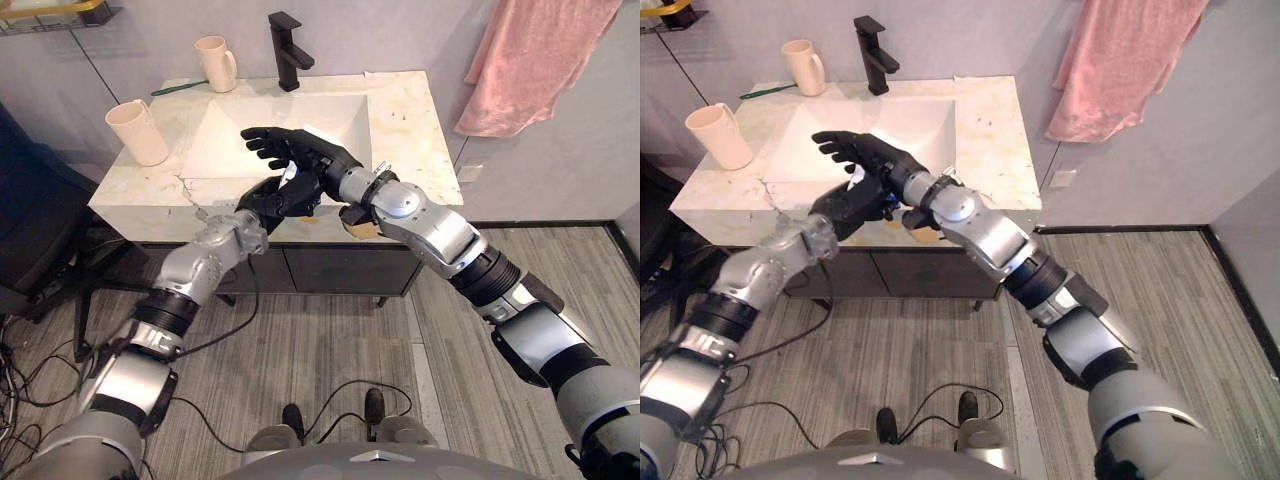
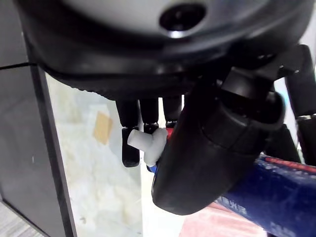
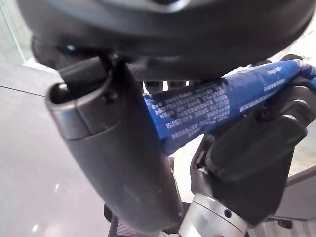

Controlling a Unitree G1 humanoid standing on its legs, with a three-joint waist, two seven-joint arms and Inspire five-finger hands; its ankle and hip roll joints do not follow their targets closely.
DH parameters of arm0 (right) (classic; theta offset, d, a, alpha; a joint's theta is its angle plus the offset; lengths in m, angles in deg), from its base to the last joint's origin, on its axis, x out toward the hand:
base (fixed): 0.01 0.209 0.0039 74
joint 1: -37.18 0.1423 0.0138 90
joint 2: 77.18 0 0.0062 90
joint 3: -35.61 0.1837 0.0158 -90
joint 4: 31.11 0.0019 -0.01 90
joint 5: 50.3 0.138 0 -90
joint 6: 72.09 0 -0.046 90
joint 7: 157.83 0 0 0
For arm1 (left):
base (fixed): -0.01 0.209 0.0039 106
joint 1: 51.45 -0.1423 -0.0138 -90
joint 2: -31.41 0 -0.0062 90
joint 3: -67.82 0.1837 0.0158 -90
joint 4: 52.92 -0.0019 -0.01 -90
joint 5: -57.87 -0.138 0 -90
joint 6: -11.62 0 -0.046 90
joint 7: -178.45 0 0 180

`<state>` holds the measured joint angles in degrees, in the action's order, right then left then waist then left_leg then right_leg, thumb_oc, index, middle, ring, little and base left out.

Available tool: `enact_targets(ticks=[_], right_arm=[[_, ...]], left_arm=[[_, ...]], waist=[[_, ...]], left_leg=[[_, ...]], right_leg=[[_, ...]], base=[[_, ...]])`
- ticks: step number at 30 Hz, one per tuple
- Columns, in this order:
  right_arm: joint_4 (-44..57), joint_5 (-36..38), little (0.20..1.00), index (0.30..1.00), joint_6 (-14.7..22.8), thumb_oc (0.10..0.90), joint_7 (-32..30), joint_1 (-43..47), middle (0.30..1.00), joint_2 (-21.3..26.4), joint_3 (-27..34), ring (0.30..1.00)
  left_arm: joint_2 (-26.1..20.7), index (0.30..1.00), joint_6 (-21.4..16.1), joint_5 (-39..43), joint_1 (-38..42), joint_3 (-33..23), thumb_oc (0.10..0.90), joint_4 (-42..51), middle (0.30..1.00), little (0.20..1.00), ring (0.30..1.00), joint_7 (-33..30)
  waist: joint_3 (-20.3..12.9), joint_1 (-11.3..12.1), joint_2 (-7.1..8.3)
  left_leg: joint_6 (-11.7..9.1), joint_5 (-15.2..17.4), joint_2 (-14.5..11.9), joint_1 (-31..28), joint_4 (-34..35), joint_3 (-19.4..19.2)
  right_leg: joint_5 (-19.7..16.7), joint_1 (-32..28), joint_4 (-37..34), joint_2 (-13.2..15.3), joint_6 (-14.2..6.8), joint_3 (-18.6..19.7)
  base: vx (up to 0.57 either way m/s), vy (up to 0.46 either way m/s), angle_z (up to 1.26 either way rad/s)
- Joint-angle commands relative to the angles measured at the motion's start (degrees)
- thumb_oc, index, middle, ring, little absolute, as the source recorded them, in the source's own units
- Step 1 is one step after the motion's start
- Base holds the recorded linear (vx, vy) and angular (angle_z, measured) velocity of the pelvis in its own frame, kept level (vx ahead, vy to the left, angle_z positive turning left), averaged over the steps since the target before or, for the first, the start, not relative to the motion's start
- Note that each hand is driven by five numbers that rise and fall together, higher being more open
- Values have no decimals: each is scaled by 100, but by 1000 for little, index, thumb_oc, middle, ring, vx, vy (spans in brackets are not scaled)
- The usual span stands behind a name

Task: Organize the bathroom.

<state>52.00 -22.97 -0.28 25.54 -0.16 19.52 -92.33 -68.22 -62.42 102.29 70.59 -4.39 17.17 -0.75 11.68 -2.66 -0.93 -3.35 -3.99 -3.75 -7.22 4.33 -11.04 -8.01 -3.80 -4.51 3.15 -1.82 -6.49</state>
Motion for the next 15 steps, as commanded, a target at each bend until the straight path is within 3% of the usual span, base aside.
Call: enact_targets(ticks=[1,6,15], right_arm=[[-33,28,900,900,1009,800,-52,826,900,-547,245,900],[-85,74,900,900,1071,800,-12,817,900,-508,300,900],[-53,130,900,900,1010,800,58,830,900,-475,385,900]], left_arm=[[319,300,-858,-402,318,309,400,-55,300,300,300,-52],[569,300,-1173,-686,48,432,400,-110,300,300,300,-232],[810,300,-1426,-993,-209,536,400,-79,300,300,300,-417]], waist=[[-475,-59,44],[-480,-65,76],[-486,-63,107]], left_leg=[[7,536,-554,5,-637,-140],[27,558,-553,-1,-618,-136],[35,566,-560,17,-612,-121]], right_leg=[[568,230,17,135,-289,524],[566,252,11,130,-292,530],[566,289,31,127,-308,527]], base=[[-2,-12,-5],[0,-5,-2],[0,0,0]])
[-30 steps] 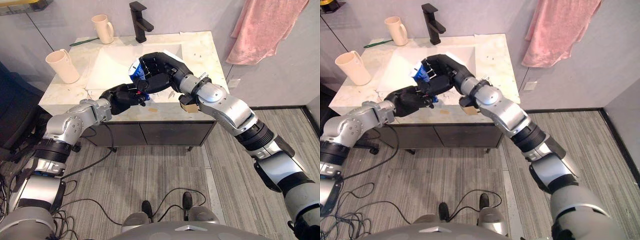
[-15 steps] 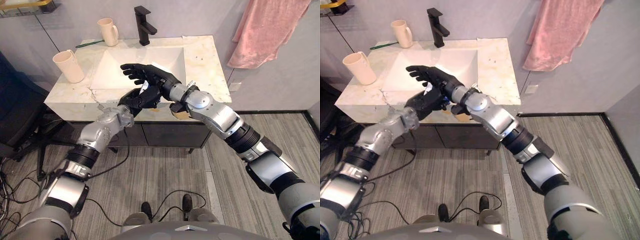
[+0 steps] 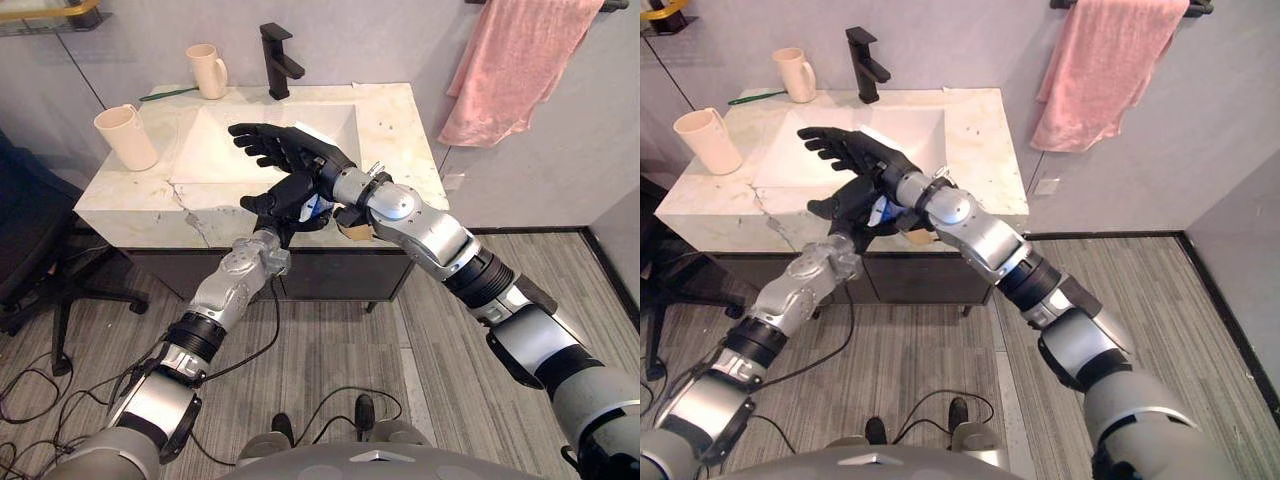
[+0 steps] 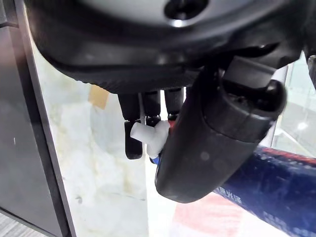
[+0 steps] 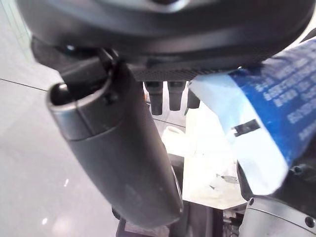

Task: Organize the bathroom.

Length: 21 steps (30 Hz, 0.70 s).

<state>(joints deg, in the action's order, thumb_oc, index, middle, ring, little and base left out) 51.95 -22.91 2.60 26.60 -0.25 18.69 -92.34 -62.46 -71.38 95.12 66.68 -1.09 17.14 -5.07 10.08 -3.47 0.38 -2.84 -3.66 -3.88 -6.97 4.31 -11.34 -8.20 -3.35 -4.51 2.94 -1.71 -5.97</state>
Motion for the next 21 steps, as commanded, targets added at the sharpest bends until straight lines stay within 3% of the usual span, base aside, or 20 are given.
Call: enact_targets(ticks=[1,14,18,20,21], right_arm=[[-60,124,900,900,727,800,-40,831,900,-382,398,900],[-150,146,900,900,842,800,-27,824,900,-362,512,900],[-55,216,900,900,667,800,-102,878,900,-239,531,900],[149,297,900,900,462,800,-96,852,900,-15,695,900],[190,287,900,900,425,800,-125,841,900,7,719,900]], left_arm=[[267,300,-552,-318,166,221,400,-65,300,300,300,-32],[286,300,-875,-1063,290,231,400,94,300,300,300,-618],[-462,300,3,-873,679,-404,400,783,300,300,300,-426],[-1363,300,957,-116,1192,-968,400,1168,300,300,300,-122],[-1506,300,1067,-15,1272,-1028,400,1178,300,300,300,-80]], waist=[[-323,17,-17],[-309,23,38],[-372,58,-14],[-460,86,-101],[-477,95,-119]], left_leg=[[-14,535,-549,-3,-608,-89],[-15,539,-563,17,-610,-53],[-51,521,-552,11,-570,16],[-47,553,-508,1,-568,54],[-43,558,-502,-2,-568,55]], right_leg=[[588,251,34,148,-322,473],[593,274,39,121,-322,486],[610,233,9,141,-320,463],[644,222,17,164,-325,441],[651,209,11,169,-327,435]], base=[[0,0,0],[0,0,0],[29,32,0],[64,71,0],[60,49,1]])
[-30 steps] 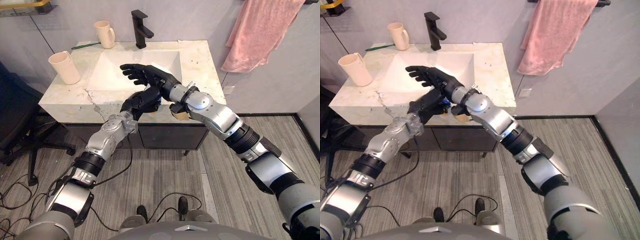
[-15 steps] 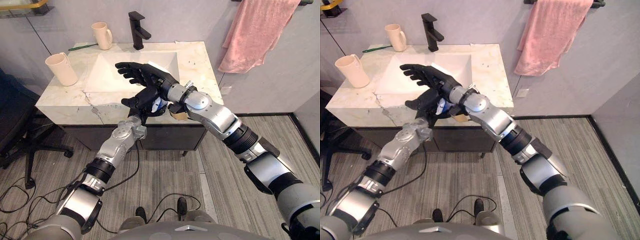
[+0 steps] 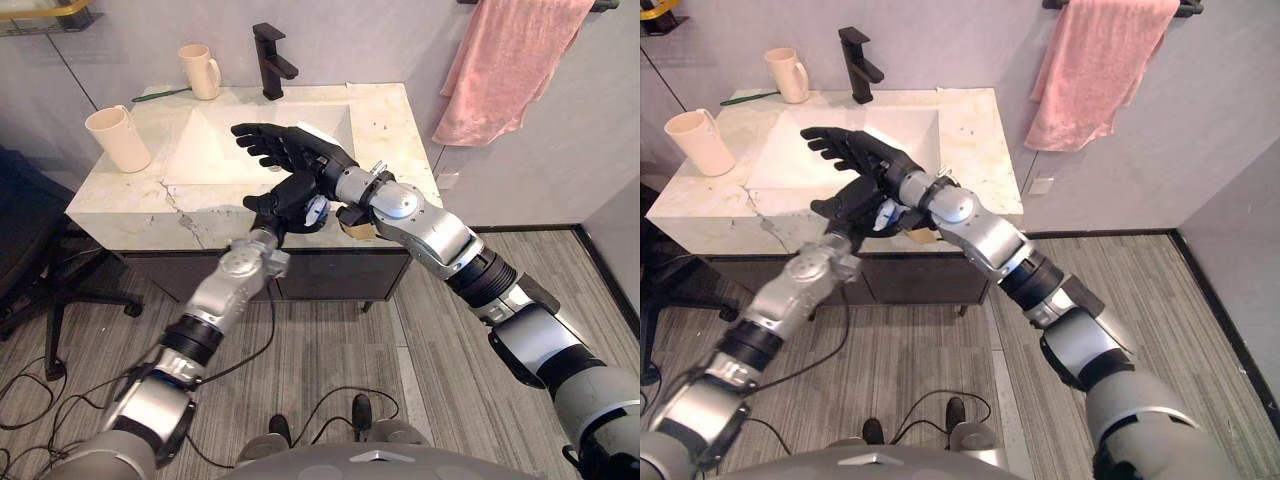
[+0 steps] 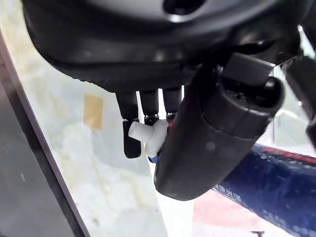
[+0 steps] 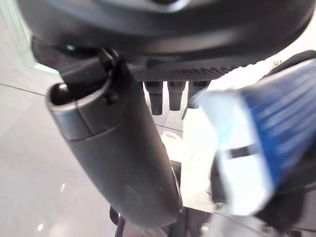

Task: Organize the bathroom.

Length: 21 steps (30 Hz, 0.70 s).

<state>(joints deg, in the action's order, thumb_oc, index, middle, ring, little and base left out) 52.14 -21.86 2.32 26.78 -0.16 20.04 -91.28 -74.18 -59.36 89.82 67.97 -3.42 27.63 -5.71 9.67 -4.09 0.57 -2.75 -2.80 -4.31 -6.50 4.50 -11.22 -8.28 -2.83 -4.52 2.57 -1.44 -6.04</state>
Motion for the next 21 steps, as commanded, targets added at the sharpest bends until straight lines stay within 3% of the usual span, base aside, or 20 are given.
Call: enact_targets(ticks=[1,9,21], right_arm=[[275,157,900,900,366,800,-229,815,900,-107,646,900],[443,93,900,900,146,800,-901,915,900,-54,730,900],[348,83,900,900,22,800,-826,999,900,15,775,900]], left_arm=[[-580,300,0,674,1278,-879,400,99,300,300,300,98],[-1306,300,-108,1125,1789,-891,400,-524,300,300,300,567],[-1435,300,-127,1539,1908,-981,400,-695,300,300,300,620]], waist=[[-454,174,-167],[-407,250,-278],[-368,242,-355]], left_leg=[[-47,479,-452,-57,-584,46],[-71,454,-446,-82,-593,65],[-97,433,-413,-91,-575,61]], right_leg=[[669,130,-1,219,-360,425],[697,13,-24,275,-379,306],[708,-28,-42,314,-371,269]], base=[[38,27,2],[3,8,2],[0,1,0]])
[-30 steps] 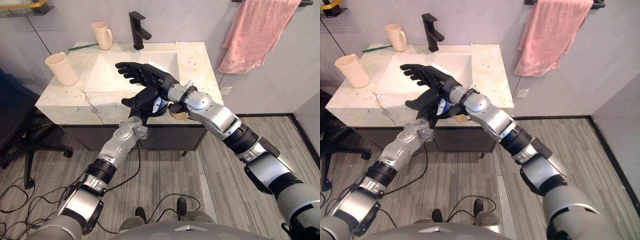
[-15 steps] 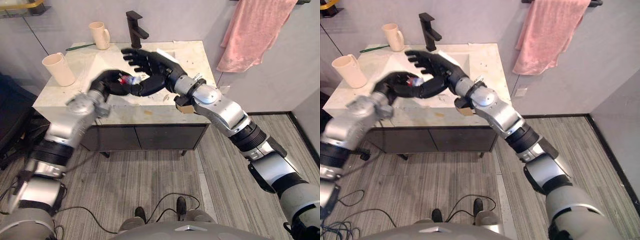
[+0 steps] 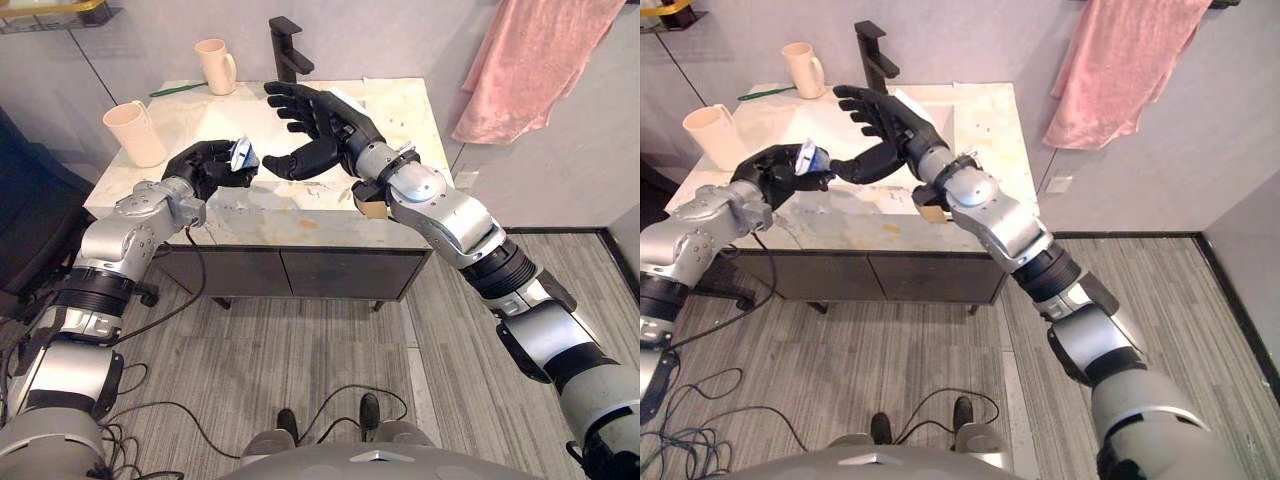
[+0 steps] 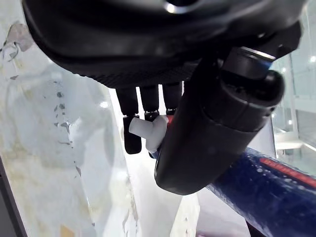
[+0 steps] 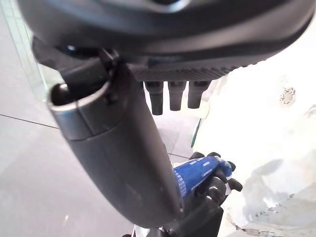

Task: Organize the bathroom.

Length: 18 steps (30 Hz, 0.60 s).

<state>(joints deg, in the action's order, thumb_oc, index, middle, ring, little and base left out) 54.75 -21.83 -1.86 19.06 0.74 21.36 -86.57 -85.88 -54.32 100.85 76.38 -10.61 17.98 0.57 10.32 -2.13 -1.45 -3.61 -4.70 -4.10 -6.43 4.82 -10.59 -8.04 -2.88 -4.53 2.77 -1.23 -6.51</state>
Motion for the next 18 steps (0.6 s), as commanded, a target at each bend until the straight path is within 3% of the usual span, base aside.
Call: enact_targets(ticks=[1,10,18], right_arm=[[85,80,900,900,437,800,-47,905,900,-117,305,900],[118,14,900,900,514,800,43,852,900,-193,298,900],[239,12,900,900,516,800,65,791,900,-207,300,900]], left_arm=[[-267,300,-620,452,1066,-269,400,276,300,300,300,-15],[-103,300,-270,1250,906,-353,400,516,300,300,300,128],[68,300,-198,1312,668,-359,400,864,300,300,300,-12]], waist=[[-436,47,-156],[-401,40,-196],[-386,25,-197]], left_leg=[[-12,622,-433,-98,-605,3],[-19,599,-421,-83,-614,7],[-15,589,-417,-66,-636,2]], right_leg=[[687,-25,-41,295,-392,315],[690,-28,-28,323,-386,317],[692,-22,-22,320,-378,340]], base=[[0,0,0],[0,0,0],[0,0,0]])
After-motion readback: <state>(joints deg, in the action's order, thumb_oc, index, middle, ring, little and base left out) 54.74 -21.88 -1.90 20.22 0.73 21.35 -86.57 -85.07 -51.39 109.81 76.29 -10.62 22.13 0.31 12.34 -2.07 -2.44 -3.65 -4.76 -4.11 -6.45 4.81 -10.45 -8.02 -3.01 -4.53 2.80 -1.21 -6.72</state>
